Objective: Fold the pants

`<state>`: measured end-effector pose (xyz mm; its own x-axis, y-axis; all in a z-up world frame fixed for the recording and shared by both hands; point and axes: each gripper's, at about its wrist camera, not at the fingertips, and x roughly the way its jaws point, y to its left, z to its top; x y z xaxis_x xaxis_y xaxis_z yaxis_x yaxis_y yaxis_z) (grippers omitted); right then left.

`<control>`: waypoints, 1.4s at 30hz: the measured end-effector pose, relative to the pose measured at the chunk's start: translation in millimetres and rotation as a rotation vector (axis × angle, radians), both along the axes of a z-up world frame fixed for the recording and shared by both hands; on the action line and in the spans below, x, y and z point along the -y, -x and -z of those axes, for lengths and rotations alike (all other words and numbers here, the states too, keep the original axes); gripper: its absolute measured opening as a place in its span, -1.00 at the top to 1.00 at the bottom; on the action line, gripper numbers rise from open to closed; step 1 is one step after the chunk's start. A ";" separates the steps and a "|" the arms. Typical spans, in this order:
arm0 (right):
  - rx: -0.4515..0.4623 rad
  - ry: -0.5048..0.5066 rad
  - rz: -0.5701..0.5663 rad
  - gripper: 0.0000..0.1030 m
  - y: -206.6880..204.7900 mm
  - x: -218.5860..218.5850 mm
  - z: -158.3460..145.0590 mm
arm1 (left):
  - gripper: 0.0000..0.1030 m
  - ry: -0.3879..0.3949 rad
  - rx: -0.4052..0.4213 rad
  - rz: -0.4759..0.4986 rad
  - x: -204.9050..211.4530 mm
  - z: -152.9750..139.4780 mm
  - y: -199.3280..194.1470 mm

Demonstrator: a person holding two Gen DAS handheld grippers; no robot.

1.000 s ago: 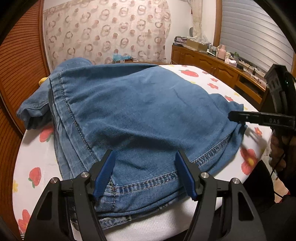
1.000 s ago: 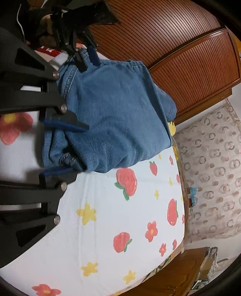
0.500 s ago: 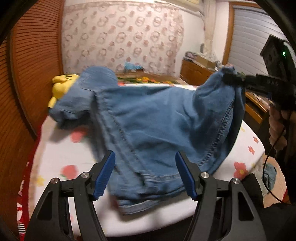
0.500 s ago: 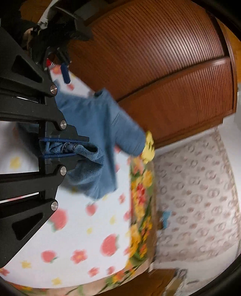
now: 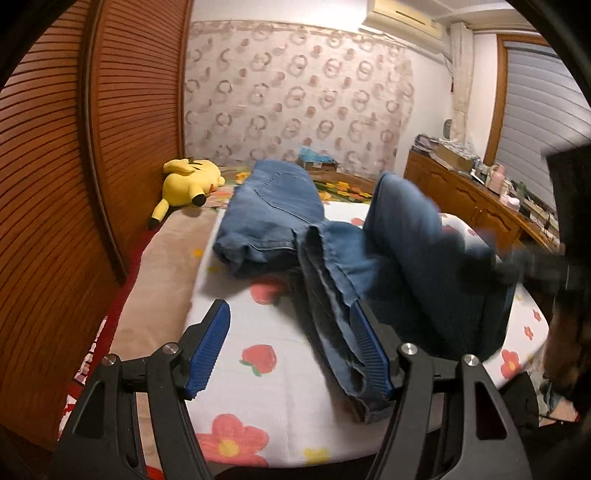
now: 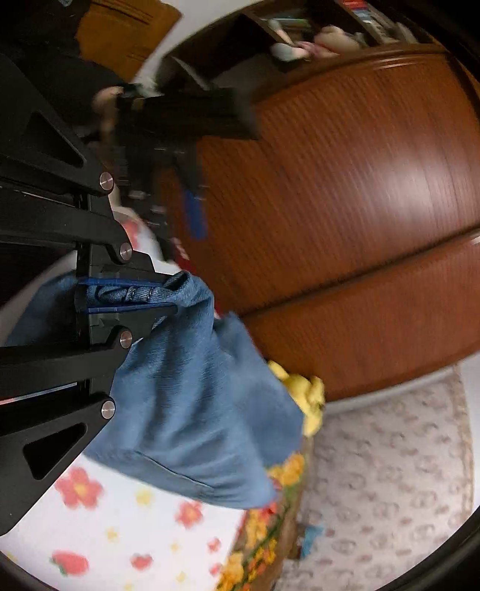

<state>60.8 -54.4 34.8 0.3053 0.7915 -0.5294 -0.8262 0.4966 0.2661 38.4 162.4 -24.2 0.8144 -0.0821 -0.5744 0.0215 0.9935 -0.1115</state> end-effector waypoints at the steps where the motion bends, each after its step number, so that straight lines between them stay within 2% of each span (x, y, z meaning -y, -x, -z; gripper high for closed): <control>1: -0.015 0.017 -0.011 0.87 2.0 -2.9 10.2 | -0.33 0.013 0.004 0.010 -0.6 -1.6 -3.3; 3: -0.037 0.048 -0.019 0.87 4.2 -5.6 27.3 | -0.33 0.022 0.012 0.035 1.2 -5.1 -11.4; 6: -0.074 0.091 -0.019 0.87 7.6 -8.0 46.3 | -0.33 -0.006 0.023 0.062 11.4 -10.8 -20.1; 10: -0.098 0.091 -0.018 0.86 6.7 -5.8 55.2 | -0.33 -0.002 0.023 0.116 27.8 -15.4 -36.2; 15: -0.085 0.104 -0.009 0.59 11.2 15.0 48.1 | -0.33 0.011 -0.033 0.199 49.1 -4.9 -60.8; 17: -0.075 0.107 -0.009 0.52 16.6 19.6 45.5 | -0.33 -0.008 -0.067 0.228 59.2 5.0 -68.2; 21: -0.060 0.104 0.011 0.49 23.1 38.6 37.4 | -0.33 -0.047 -0.118 0.227 69.7 20.5 -70.8; 22: -0.052 0.108 0.029 0.38 21.7 42.4 35.1 | -0.33 -0.054 -0.126 0.216 70.0 23.1 -71.2; 24: -0.049 0.117 0.059 0.32 25.8 55.2 31.7 | -0.33 -0.053 -0.135 0.209 68.2 26.1 -71.0; 33: 0.006 0.151 0.185 0.31 21.9 84.3 13.2 | -0.33 -0.058 -0.149 0.202 65.1 29.4 -71.7; 38: 0.030 0.173 0.232 0.31 8.0 72.9 35.1 | -0.33 -0.060 -0.116 0.206 65.0 19.9 -73.3; 42: -0.022 0.169 0.220 0.31 5.4 64.1 55.9 | -0.30 -0.055 -0.078 0.219 69.9 0.8 -86.0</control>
